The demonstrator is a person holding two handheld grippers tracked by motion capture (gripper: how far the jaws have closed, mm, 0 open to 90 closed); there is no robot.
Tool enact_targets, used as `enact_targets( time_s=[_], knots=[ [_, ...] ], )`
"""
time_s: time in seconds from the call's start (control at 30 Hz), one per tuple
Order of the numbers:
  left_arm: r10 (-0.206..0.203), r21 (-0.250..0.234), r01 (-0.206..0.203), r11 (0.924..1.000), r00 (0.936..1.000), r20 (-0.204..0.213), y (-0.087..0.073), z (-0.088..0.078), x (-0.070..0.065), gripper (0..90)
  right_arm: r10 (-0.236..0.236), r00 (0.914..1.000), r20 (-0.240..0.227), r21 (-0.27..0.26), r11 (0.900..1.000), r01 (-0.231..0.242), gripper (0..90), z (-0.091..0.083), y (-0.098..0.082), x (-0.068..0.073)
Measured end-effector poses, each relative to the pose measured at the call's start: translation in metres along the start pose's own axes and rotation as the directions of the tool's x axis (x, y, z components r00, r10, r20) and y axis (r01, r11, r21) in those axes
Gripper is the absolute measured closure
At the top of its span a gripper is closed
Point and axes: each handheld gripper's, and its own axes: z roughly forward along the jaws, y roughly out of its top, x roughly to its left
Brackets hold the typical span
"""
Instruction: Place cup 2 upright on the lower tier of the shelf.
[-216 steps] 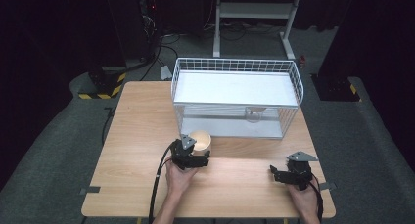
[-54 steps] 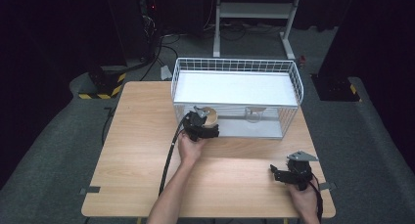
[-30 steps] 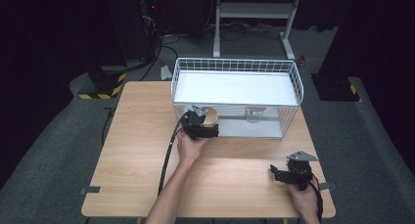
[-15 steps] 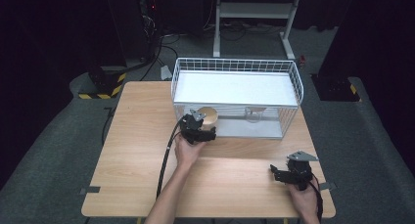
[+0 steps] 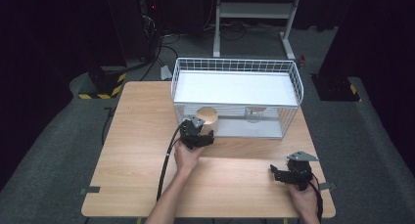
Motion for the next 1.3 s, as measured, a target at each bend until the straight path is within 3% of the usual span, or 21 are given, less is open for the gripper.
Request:
enact_targets(
  time_s=[0.2,0.33,0.73,1.03,1.3],
  knots=[
    [0.000,0.010,0.000,1.0000,0.9999,-0.010,0.000,0.001,-0.001,25.1,-0.003,1.0000,0.000,-0.001,1.000,0.003,15.8,0.000,0.000,0.000],
    [0.009,0.015,-0.009,0.9999,0.9998,-0.015,0.000,0.002,0.000,31.0,-0.003,1.0000,0.000,-0.001,1.000,0.003,15.8,0.000,0.000,0.000],
    [-0.019,0.009,0.019,0.9998,0.9995,-0.026,-0.001,0.009,0.000,38.5,-0.002,1.0000,0.000,-0.001,1.000,0.002,15.8,0.000,0.000,0.000],
    [-0.017,0.016,0.017,0.9997,0.9989,-0.044,-0.001,0.015,0.002,44.2,0.000,1.0000,0.000,0.000,1.000,0.000,15.8,0.000,0.000,0.000],
    [-0.013,0.052,0.016,0.9985,0.9981,-0.061,0.006,0.023,0.001,47.3,-0.002,1.0000,0.000,-0.002,1.000,0.002,15.8,0.000,0.000,0.000]
  ],
)
